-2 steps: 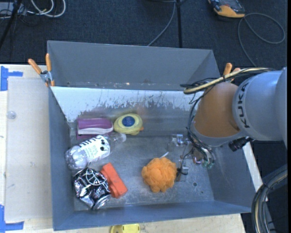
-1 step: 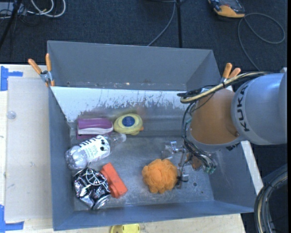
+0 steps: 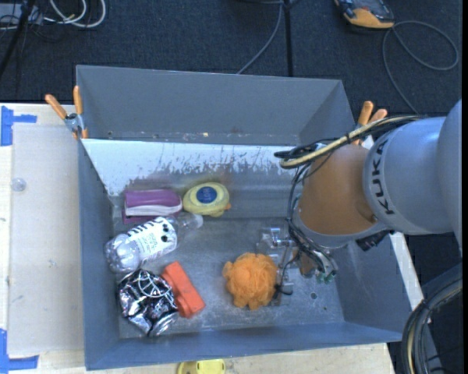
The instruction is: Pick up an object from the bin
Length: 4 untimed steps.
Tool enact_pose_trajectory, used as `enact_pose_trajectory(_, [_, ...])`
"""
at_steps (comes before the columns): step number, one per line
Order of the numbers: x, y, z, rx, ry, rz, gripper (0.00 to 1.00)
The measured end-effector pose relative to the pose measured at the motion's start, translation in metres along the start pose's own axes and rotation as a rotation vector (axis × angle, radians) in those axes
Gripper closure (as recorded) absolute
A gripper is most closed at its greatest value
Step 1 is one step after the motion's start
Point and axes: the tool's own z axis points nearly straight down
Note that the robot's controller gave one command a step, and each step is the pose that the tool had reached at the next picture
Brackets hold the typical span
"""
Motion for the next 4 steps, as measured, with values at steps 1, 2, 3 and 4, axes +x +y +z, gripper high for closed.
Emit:
enact_pose_trajectory(1, [0.0074,0.0239,0.0055,-0.001,0.0,-0.203,1.0])
enact_pose_trajectory(2, [0.0075,0.0241,0.0056,0.0,0.001,-0.205,0.0])
enact_pose_trajectory(3, [0.0075,0.0242,0.0056,-0.001,0.0,-0.206,0.0])
enact_pose_trajectory(4, [0.0133,0.0328,0.006,0.001,0.0,-0.23,0.0])
